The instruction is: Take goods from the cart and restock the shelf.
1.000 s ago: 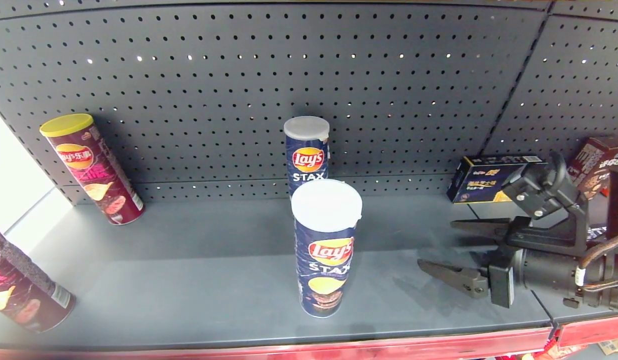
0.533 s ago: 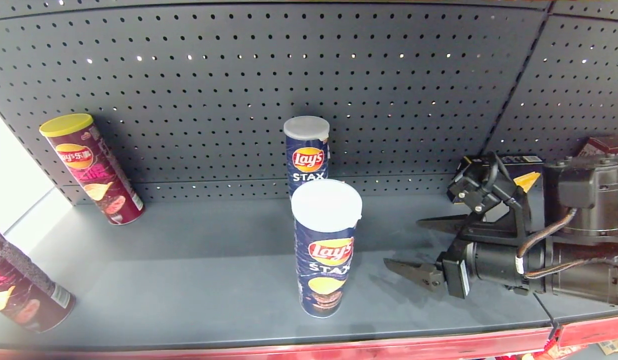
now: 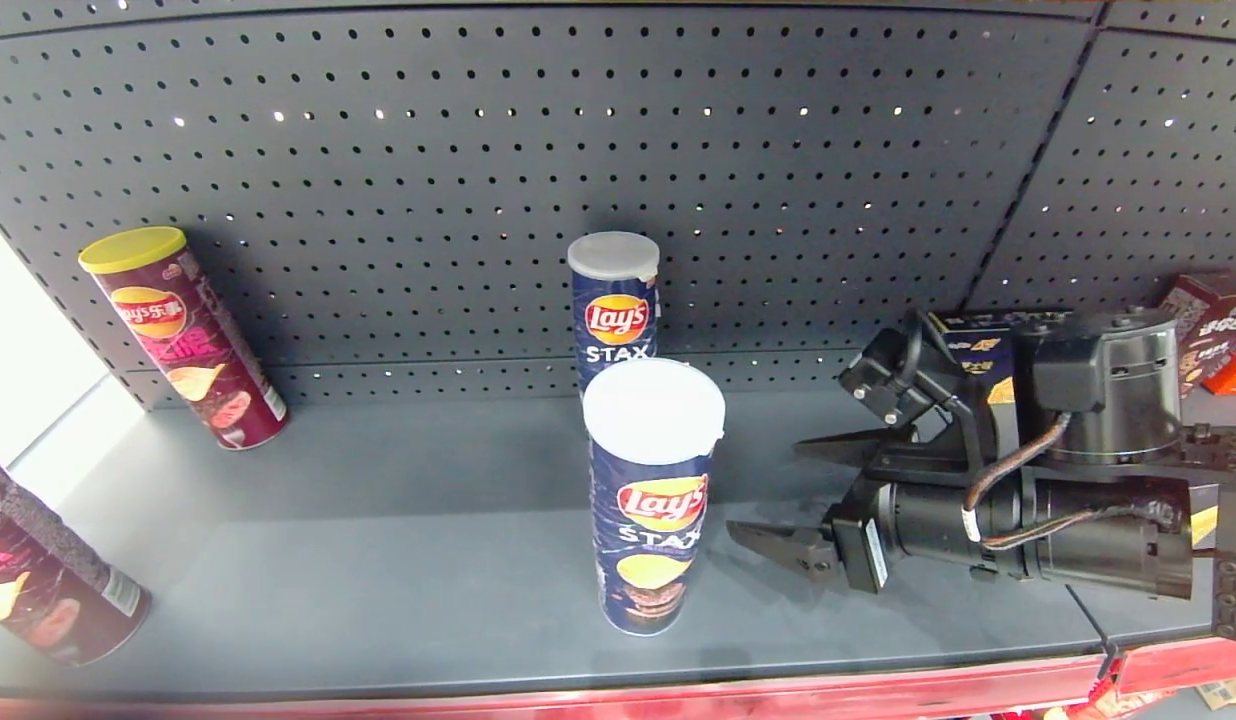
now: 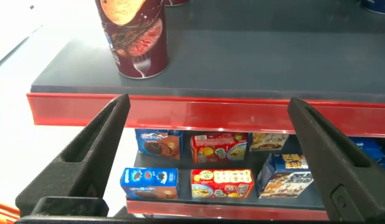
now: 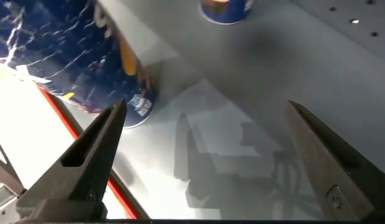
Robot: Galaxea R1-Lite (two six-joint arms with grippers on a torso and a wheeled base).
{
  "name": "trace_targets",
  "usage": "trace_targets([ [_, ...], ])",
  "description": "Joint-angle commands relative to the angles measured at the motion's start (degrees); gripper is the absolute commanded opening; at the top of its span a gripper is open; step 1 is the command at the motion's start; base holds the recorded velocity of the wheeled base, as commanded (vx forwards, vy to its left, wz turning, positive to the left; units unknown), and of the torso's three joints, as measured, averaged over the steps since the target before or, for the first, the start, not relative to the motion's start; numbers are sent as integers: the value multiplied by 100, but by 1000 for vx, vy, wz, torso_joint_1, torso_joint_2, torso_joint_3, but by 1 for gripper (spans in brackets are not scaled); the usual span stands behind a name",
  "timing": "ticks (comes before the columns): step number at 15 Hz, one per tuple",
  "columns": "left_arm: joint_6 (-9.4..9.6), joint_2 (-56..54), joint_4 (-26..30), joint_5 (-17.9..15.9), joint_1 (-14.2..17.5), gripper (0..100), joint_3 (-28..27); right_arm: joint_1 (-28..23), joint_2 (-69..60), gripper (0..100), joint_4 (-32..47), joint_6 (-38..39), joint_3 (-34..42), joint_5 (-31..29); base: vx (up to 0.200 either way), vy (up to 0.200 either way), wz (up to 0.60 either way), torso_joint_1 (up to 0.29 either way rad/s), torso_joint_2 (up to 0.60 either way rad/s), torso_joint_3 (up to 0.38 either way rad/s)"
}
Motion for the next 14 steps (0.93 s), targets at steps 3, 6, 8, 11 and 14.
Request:
trace_targets([
  [3,-4,13,0,1,0,100,7,170,210,100,-1,-70,-38,-5,0,0,0,0,0,0],
  [6,-4,13,0,1,0,100,-2,222,307,100,-10,-79,-82,-5,0,0,0,0,0,0],
  [8,-4,4,0,1,0,100,7,240,359,100,-10,-79,-126,-5,0,0,0,0,0,0],
  [11,-4,4,0,1,-8,100,-2,266,482,100,-10,-88,-231,-5,0,0,0,0,0,0],
  [14,-12,4,0,1,-8,100,-2,345,526,100,-10,-88,-257,-5,0,0,0,0,0,0],
])
